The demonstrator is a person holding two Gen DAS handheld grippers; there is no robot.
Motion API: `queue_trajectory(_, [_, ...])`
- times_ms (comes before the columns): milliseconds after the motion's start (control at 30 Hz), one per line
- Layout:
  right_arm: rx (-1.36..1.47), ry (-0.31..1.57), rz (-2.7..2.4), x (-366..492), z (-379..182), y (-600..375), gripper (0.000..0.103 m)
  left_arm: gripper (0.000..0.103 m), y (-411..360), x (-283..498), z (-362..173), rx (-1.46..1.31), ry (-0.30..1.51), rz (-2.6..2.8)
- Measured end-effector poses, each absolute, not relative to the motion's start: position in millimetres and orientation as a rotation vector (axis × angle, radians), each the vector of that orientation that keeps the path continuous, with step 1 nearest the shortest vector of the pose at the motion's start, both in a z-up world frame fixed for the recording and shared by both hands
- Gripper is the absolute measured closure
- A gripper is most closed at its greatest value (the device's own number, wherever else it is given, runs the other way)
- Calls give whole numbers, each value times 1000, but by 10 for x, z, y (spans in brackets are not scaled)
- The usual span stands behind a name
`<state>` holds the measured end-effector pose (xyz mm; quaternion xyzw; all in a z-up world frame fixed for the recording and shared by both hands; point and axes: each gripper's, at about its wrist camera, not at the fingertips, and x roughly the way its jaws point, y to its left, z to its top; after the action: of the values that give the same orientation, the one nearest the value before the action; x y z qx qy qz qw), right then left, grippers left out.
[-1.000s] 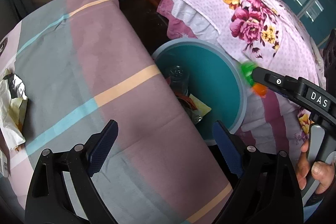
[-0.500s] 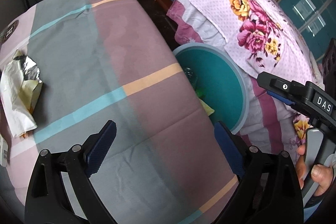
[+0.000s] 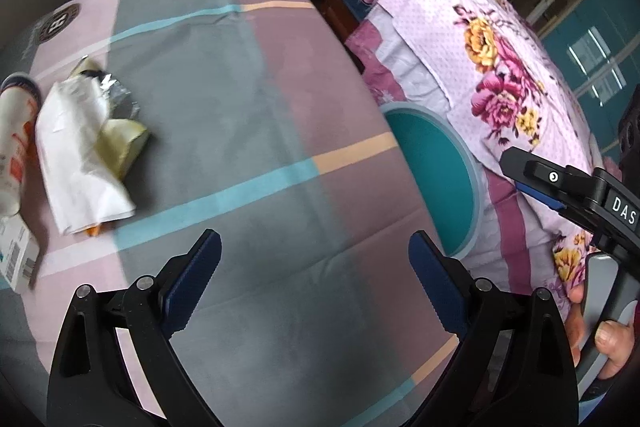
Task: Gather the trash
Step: 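Return to the table and grasp the white tissue with the right tool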
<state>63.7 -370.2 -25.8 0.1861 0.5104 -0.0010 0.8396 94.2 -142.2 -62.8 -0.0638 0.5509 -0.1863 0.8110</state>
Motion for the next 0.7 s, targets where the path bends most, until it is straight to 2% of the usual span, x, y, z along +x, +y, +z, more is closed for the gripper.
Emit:
queue_trajectory(367, [285,1111,85,867,-135,-3055,21,8,-593,954,-568,-238,1145,-303])
queue_trajectory(700, [149,1157,286,1277,-181,-2097,21,8,523,948,-523,-288,1085,-128])
